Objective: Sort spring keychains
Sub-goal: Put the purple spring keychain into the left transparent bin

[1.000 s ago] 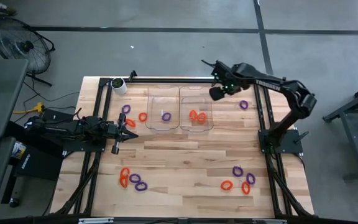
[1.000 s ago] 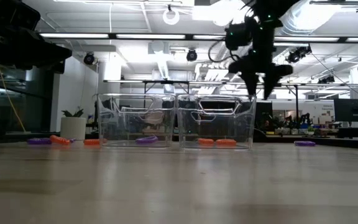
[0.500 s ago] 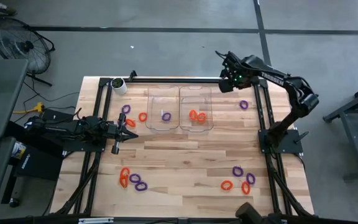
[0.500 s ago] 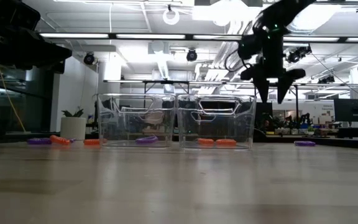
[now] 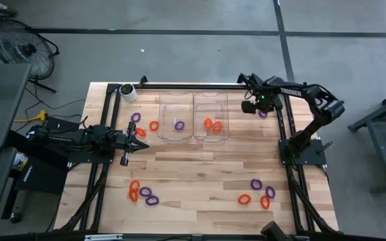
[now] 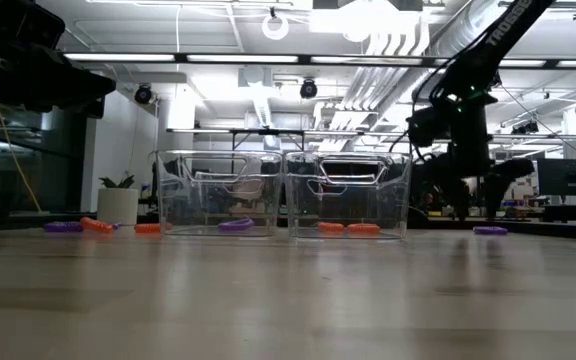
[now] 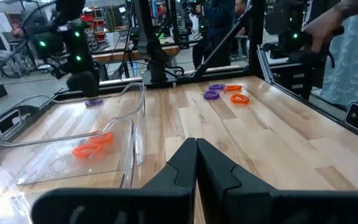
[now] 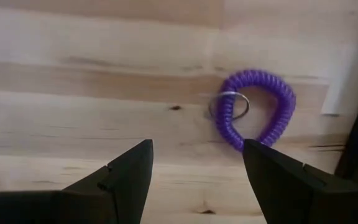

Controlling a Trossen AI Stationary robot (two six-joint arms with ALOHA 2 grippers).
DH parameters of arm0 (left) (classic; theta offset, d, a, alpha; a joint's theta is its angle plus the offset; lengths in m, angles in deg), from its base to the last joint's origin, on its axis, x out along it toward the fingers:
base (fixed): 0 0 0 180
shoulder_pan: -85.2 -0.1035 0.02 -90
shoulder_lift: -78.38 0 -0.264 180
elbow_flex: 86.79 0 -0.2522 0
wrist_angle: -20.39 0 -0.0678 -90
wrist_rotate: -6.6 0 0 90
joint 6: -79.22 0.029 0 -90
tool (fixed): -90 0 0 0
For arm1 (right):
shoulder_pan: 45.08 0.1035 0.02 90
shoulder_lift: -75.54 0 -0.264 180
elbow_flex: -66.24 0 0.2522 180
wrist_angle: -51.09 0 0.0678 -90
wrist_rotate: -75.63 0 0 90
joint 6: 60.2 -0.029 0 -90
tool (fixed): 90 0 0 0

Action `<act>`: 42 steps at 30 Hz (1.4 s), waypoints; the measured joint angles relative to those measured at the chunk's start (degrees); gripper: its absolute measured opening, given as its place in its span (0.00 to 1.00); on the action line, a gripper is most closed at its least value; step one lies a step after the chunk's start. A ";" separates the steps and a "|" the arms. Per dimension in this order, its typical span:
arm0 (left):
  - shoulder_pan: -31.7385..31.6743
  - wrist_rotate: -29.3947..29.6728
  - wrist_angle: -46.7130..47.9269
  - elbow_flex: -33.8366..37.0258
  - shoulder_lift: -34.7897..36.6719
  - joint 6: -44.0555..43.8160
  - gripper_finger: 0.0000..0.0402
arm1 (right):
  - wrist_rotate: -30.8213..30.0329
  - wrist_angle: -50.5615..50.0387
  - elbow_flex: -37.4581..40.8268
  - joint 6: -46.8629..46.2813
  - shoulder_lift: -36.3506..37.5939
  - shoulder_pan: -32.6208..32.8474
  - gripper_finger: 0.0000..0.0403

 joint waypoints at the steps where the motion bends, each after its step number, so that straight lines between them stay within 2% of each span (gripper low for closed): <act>1: 0.01 0.00 -0.01 0.00 0.01 0.00 0.00 | -0.23 0.69 0.82 0.00 0.00 0.00 0.61; 5: -0.01 0.00 -0.01 0.00 0.01 0.00 0.00 | -2.72 2.50 1.23 -0.91 -0.02 0.55 0.60; 21: -0.01 0.00 -0.01 0.00 0.01 0.00 0.00 | -4.52 7.07 1.22 -11.36 -0.04 0.15 0.60; 26: 0.00 0.00 0.00 0.00 0.01 0.00 0.00 | -3.31 7.31 1.22 -12.76 -0.04 0.15 0.60; 33: 0.00 0.00 -0.01 0.00 0.00 0.00 0.00 | 1.07 5.35 1.20 -8.34 -0.04 0.71 0.60; 38: 0.00 0.00 -0.01 0.00 0.01 0.00 0.00 | 4.33 4.27 1.20 -5.98 -0.01 3.01 0.60; 42: 0.01 0.00 0.01 0.00 0.01 0.00 0.00 | 4.48 2.19 1.20 -5.56 1.22 6.15 0.60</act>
